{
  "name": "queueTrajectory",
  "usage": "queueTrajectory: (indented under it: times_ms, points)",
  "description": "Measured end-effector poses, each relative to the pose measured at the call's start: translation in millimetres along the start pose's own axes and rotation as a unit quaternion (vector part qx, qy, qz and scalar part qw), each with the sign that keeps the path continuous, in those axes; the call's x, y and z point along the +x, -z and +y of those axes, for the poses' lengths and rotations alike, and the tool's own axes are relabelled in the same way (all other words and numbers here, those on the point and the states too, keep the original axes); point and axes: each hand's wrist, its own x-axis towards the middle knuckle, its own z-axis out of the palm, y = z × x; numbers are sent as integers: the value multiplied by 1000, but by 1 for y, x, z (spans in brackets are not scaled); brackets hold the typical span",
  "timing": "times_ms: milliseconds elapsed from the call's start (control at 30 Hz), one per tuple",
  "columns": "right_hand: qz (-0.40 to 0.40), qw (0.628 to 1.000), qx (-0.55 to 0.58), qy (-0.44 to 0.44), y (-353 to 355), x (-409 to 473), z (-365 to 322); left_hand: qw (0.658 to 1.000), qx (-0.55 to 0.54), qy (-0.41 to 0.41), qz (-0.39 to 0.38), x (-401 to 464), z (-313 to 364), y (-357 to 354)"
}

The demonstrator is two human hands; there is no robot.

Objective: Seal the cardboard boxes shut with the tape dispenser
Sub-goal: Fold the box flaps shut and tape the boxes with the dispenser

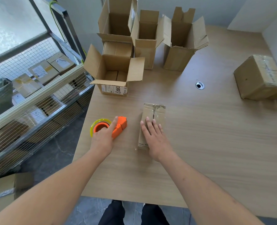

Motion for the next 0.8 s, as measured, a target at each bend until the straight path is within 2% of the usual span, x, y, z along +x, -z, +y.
queueTrajectory:
  times_ms: [133, 200, 233, 267, 333, 367, 433, 500, 633, 800]
  points:
    - [-31, 998, 17, 45, 0, 3, 18, 996, -77, -11, 35, -8, -10, 2]
    - [-30, 994, 92, 56, 0, 4, 19, 988, -115, -69, 74, -13, -16, 8]
    - [-11, 985, 169, 39, 1, 5, 17, 981, -131, -112, 91, -14, -20, 10]
    - [27, 962, 271, 8, 4, 6, 14, 973, -138, -156, 104, -14, -25, 14]
    - [121, 880, 456, -56, 12, 9, 8, 959, -131, -222, 117, -11, -31, 24]
    - [153, 842, 512, -75, 18, 11, 3, 955, -118, -246, 116, -10, -31, 30]
    - [164, 795, 577, -86, 30, 17, -5, 948, -88, -286, 108, -9, -29, 41]
    - [145, 766, 622, -74, 41, 22, -12, 940, -69, -321, 89, -8, -26, 50]
    - [100, 742, 661, -50, 52, 23, -15, 929, -58, -362, 55, -9, -20, 62]
    - [122, 769, 627, -28, 52, 17, -12, 918, -32, -396, 12, -11, -13, 73]
